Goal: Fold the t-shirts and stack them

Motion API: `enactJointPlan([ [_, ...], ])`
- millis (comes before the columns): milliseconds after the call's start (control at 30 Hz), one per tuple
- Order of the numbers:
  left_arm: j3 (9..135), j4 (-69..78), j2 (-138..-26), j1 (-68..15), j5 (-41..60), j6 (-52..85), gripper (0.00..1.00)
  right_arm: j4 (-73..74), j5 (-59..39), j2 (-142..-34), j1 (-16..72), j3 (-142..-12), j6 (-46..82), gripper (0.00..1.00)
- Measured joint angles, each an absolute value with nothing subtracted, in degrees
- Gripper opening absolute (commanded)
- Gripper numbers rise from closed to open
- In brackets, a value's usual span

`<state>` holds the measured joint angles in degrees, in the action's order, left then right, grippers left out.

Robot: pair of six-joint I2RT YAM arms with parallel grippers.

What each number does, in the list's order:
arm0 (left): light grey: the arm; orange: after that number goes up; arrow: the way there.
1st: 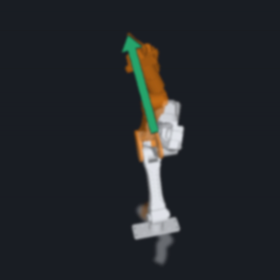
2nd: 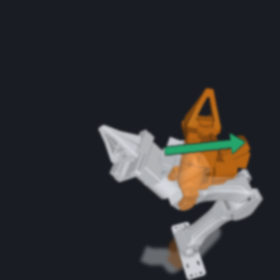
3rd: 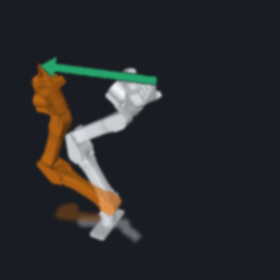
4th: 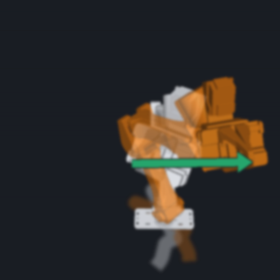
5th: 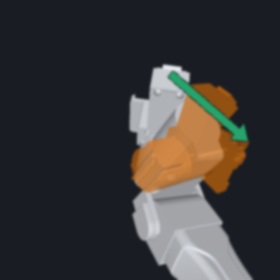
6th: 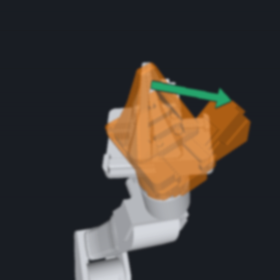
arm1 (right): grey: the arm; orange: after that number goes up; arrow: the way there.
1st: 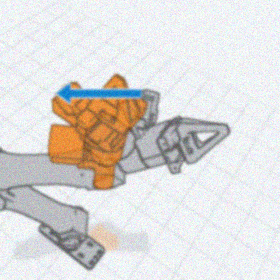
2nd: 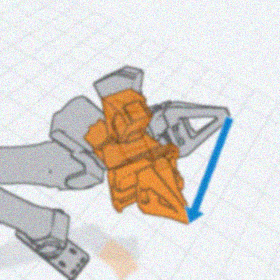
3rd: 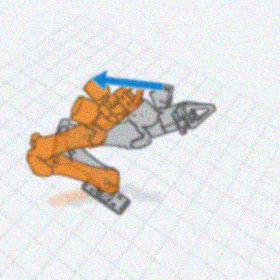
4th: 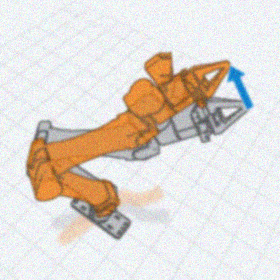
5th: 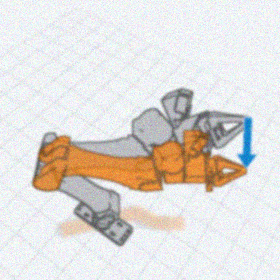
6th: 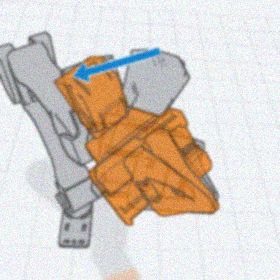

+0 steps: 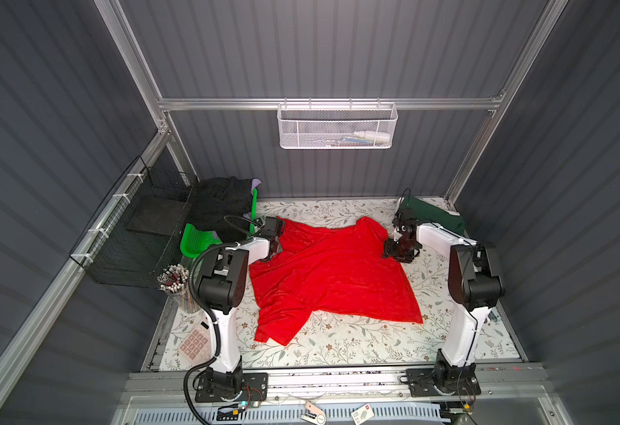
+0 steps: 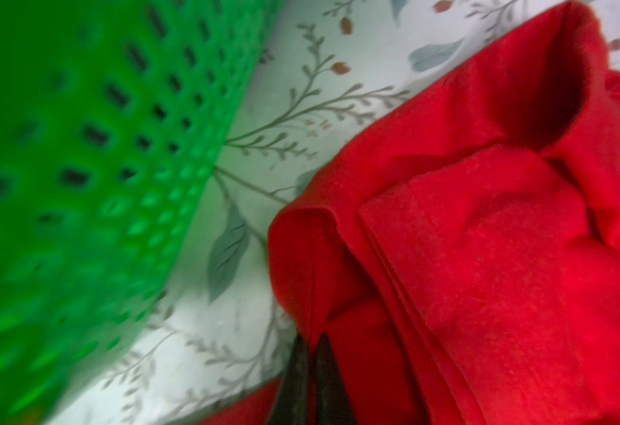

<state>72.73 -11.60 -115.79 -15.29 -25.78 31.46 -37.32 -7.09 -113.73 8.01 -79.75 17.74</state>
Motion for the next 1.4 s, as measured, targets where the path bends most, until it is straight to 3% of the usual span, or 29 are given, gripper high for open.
enactJointPlan([
  [133,68.9,-12.9,-112.4,-15.3,-26.9,31.5,0.01,-37.0,-7.3,-113.6,7.9,-78.0,17.8,0.64],
  [233,68.4,-14.2,-110.8,-15.3,-26.8,31.4,0.27,-36.6,-7.3,-112.5,7.9,-76.6,17.8,0.64],
  [433,68.3,-14.9,-106.2,-16.5,-26.3,31.5,0.50,-37.0,-7.3,-110.4,7.9,-74.3,18.1,0.69],
  [600,68.3,-12.7,-101.4,-18.2,-23.3,31.6,0.52,-37.6,-7.1,-107.5,7.9,-73.7,18.3,0.72],
  [867,74.3,-11.2,-108.7,-20.0,-16.4,31.6,0.53,-33.7,-7.6,-98.1,7.9,-67.6,21.8,0.92],
  [1067,78.8,-11.4,-116.4,-21.4,-12.0,31.5,0.53,-29.1,-10.3,-91.9,7.9,-61.9,25.4,0.93],
  [1400,85.1,-11.6,-119.7,-23.9,-8.3,31.0,0.51,-27.0,-11.5,-91.2,7.9,-59.1,27.0,0.92],
])
